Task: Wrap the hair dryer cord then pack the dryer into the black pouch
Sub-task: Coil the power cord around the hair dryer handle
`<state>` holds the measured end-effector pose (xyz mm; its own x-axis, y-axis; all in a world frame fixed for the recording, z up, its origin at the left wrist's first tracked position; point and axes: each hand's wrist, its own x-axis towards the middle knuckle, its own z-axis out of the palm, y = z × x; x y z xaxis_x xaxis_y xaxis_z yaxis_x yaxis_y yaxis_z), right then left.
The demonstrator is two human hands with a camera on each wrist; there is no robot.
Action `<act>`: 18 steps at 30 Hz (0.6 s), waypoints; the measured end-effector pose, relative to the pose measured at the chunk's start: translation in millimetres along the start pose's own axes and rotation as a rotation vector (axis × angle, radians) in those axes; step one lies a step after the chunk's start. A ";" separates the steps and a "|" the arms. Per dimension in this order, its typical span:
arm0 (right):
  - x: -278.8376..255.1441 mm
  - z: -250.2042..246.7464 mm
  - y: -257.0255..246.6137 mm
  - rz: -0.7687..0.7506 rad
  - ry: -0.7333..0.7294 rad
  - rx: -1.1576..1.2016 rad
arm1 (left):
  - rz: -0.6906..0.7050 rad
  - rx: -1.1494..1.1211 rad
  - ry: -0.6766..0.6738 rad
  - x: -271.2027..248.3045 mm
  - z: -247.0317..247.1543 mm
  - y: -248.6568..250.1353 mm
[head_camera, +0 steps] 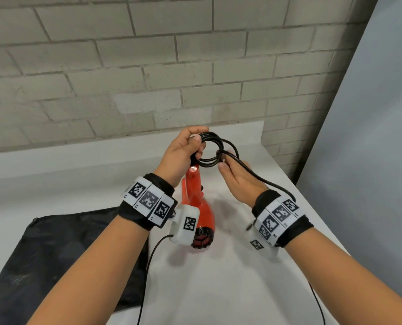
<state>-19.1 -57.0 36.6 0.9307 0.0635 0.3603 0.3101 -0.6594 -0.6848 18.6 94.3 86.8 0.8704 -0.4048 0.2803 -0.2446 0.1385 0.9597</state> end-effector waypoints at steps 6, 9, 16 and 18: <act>-13.9 5.9 70.7 0.494 -0.470 -0.498 | 0.000 -0.039 0.045 1.6 -3.8 -1.5; -21.7 5.1 85.7 0.587 -0.694 -0.783 | -0.014 -0.074 0.055 1.5 -7.2 -1.8; -0.6 3.8 8.7 0.266 -0.292 -0.037 | -0.017 -0.070 0.036 1.8 -7.8 -0.5; 5.4 8.0 -14.4 0.229 -0.233 0.101 | -0.022 -0.080 0.031 1.0 -7.4 1.1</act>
<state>-17.0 -41.1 43.2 0.9941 0.0992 0.0435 0.0946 -0.5997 -0.7946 22.3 100.7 88.0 0.8883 -0.3809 0.2568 -0.1909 0.2024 0.9605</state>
